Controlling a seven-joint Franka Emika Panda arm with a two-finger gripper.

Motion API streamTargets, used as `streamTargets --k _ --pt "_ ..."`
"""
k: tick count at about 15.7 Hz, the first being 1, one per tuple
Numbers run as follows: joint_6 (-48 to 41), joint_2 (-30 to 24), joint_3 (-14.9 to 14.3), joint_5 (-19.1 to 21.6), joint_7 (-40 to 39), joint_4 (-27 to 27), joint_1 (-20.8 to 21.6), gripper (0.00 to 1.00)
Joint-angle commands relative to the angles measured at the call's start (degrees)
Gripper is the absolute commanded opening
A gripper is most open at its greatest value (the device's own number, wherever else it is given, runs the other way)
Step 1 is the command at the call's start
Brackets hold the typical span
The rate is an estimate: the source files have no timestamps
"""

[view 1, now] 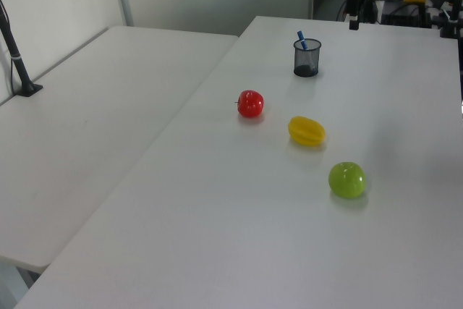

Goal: Take marker pen
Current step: 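Move the open gripper over the black mesh cup toward the marker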

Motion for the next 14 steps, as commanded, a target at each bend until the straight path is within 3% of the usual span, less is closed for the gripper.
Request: streamTargets --k 1,9,14 --pt "-0.9 -0.2 -0.5 -0.5 -0.7 1.3 0.4 1.00" --pt "0.9 7.7 -0.8 2.3 -0.7 9.0 -2.1 1.00" --pt "19.9 13.5 -0.8 4.0 1.5 9.0 -5.4 1.00"
